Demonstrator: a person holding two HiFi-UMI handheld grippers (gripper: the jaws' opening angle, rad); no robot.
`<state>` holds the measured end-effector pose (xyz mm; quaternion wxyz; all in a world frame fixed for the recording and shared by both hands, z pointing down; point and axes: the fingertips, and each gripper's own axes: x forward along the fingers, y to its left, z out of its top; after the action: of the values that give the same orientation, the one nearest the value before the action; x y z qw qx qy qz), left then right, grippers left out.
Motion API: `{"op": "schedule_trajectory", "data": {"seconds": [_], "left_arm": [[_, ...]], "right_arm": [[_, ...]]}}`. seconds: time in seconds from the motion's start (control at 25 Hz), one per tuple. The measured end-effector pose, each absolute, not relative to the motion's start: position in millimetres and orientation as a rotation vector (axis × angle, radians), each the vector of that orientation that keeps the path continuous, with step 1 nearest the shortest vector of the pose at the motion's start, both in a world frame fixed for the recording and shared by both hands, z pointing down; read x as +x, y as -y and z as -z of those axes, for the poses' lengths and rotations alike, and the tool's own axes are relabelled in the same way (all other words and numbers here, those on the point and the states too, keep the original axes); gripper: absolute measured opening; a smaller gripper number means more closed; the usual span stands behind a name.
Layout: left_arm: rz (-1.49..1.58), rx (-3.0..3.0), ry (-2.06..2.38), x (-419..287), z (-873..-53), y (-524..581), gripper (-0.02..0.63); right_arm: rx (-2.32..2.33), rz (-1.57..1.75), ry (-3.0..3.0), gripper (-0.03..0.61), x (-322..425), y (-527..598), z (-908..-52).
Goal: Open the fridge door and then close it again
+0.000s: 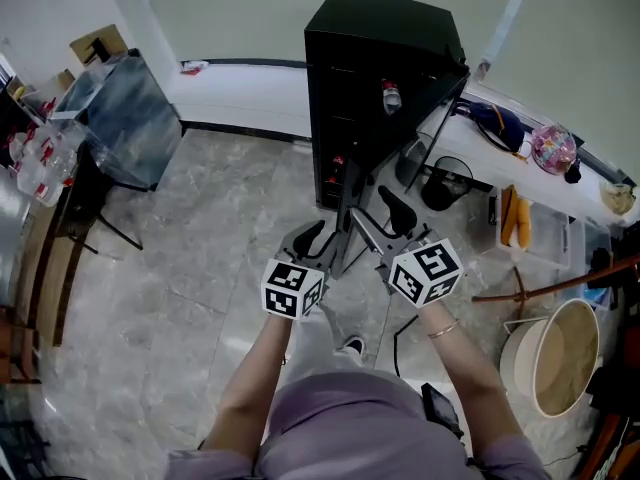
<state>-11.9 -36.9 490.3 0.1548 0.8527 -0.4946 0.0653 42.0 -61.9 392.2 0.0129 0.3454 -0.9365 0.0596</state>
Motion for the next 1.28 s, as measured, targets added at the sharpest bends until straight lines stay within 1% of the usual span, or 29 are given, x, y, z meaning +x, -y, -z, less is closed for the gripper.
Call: {"op": "schedule_trajectory", "data": {"seconds": [0.56, 1.2, 1.28], "left_arm": [[-0.214, 2.423, 1.417, -33, -490, 129, 0.135], [-0.191, 2.335, 1.502, -94, -494, 237, 0.134], [-0.187, 2.332, 1.486, -99, -495, 247, 0.123]], "right_arm": [[1.177, -0.367, 2.844, 0.245, 37, 117, -425], [1.239, -0.484, 2.805, 0.229, 14, 187, -450], [1.247, -0.491, 2.794, 0.227, 10, 194, -453]]}}
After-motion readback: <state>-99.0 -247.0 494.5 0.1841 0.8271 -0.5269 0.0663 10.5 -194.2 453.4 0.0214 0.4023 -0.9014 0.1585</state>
